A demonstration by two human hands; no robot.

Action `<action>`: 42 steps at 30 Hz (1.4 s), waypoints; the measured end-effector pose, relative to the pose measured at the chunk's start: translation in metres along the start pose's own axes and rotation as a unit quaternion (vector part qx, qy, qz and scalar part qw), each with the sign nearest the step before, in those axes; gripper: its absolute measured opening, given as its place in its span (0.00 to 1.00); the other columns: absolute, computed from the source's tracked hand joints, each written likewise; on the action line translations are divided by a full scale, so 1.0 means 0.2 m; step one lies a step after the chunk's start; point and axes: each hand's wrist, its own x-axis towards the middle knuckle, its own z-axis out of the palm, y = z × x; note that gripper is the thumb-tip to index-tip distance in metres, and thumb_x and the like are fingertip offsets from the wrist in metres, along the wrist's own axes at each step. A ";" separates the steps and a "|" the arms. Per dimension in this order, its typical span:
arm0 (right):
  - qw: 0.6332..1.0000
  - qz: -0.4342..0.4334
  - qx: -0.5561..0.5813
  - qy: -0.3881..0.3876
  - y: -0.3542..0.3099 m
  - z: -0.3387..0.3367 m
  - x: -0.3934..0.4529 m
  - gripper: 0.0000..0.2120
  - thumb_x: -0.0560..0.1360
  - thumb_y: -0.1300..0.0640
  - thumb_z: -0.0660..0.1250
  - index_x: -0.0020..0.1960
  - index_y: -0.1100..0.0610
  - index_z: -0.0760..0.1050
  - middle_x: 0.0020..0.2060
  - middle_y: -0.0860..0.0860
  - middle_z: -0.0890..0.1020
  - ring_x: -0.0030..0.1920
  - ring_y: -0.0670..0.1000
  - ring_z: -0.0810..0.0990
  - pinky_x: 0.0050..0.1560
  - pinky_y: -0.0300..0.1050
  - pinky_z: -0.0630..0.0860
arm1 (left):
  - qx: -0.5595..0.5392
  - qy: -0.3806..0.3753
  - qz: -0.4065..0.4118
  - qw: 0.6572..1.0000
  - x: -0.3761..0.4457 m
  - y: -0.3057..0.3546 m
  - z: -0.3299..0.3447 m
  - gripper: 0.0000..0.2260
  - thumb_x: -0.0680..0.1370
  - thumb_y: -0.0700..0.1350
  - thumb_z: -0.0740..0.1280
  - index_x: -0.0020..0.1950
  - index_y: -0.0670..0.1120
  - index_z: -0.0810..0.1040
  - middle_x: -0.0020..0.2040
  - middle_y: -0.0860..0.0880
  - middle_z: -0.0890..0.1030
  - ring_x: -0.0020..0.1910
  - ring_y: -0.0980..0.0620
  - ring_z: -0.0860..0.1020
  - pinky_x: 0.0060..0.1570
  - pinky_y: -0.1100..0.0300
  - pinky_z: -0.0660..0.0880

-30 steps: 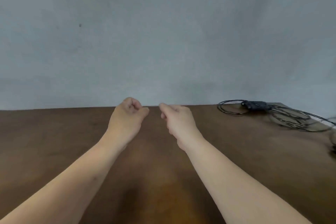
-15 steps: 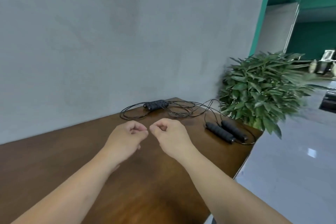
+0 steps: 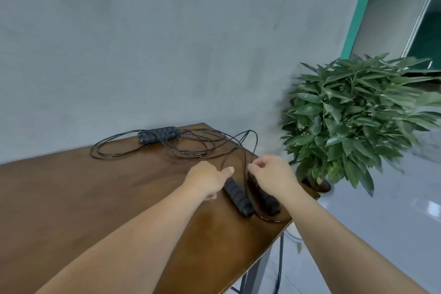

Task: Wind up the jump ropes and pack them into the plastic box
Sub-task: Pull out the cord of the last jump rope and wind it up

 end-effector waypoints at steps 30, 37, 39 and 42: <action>0.854 0.060 0.382 -0.348 -0.38 0.38 -0.01 0.12 0.77 0.55 0.70 0.54 0.62 0.79 0.33 0.54 0.81 0.32 0.49 0.78 0.38 0.43 0.78 | -0.070 0.165 -0.014 0.984 -0.19 -0.32 -0.32 0.16 0.84 0.49 0.52 0.70 0.50 0.70 0.62 0.48 0.77 0.58 0.47 0.74 0.58 0.54 0.72; 0.839 0.044 0.393 -0.375 -0.66 0.55 -0.20 0.10 0.77 0.57 0.69 0.55 0.62 0.78 0.35 0.55 0.81 0.32 0.49 0.78 0.38 0.42 0.79 | -0.018 0.154 -0.022 0.988 -0.44 -0.56 -0.55 0.16 0.82 0.57 0.56 0.65 0.51 0.71 0.54 0.51 0.80 0.50 0.51 0.78 0.52 0.56 0.73; 0.824 0.044 0.408 -0.392 -0.75 0.58 -0.26 0.10 0.77 0.58 0.70 0.55 0.63 0.79 0.38 0.56 0.82 0.32 0.49 0.79 0.37 0.42 0.79 | -0.016 0.121 -0.001 0.993 -0.52 -0.64 -0.63 0.19 0.74 0.62 0.68 0.57 0.50 0.74 0.48 0.51 0.82 0.46 0.52 0.80 0.47 0.58 0.75; 0.800 0.026 0.425 -0.422 -0.88 0.61 -0.38 0.10 0.78 0.60 0.69 0.56 0.65 0.78 0.43 0.60 0.83 0.36 0.52 0.81 0.39 0.44 0.82 | 0.020 0.112 -0.010 0.994 -0.62 -0.76 -0.76 0.23 0.63 0.58 0.76 0.51 0.50 0.74 0.41 0.52 0.81 0.39 0.52 0.80 0.39 0.60 0.75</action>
